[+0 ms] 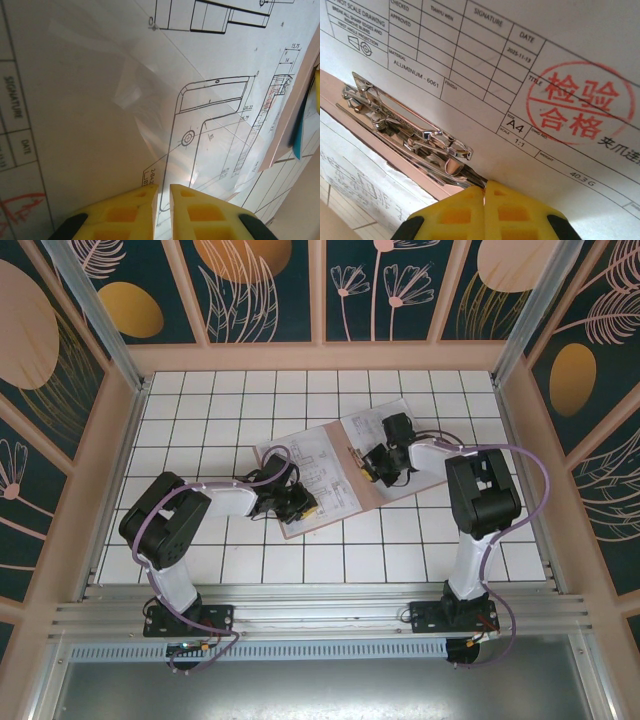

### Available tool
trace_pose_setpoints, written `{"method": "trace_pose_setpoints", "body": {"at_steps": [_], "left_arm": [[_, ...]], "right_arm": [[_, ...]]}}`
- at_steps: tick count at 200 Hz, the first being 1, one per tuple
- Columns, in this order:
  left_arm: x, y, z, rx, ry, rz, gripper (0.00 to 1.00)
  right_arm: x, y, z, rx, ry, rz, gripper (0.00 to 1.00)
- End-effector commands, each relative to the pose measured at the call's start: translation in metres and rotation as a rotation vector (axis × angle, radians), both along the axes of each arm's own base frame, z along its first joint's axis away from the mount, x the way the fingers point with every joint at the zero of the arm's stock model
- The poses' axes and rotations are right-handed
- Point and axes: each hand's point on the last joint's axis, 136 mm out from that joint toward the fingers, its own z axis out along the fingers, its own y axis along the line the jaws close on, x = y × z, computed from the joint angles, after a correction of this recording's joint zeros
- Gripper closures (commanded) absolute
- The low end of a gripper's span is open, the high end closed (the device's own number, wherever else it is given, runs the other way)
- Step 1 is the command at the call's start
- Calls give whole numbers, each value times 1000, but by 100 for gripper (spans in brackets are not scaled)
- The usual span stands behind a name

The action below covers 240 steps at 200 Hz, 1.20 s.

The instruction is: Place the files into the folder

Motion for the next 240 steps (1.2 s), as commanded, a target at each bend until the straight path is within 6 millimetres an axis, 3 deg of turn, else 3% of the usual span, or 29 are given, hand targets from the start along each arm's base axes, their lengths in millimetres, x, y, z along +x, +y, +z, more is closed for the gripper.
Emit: {"method": "trace_pose_setpoints", "body": {"at_steps": [1,53,111,152,196,240], "left_arm": [[-27,20,-32,110,122,5,82],[-25,20,-31,114,118,1,83],[-25,23,-30,139,113,-3,83],[-21,27,-29,174,101,-11,83],[-9,54,-27,236,88,14,83],[12,82,-20,272,72,56,80]], "right_arm": [[-33,-5,-29,-48,145,-18,93],[-19,2,-3,-26,93,-12,86],[1,0,39,-53,-27,-4,71],[1,3,69,-54,-129,25,64],[-28,19,60,-6,-160,131,67],[-54,55,47,80,-167,270,67]]}}
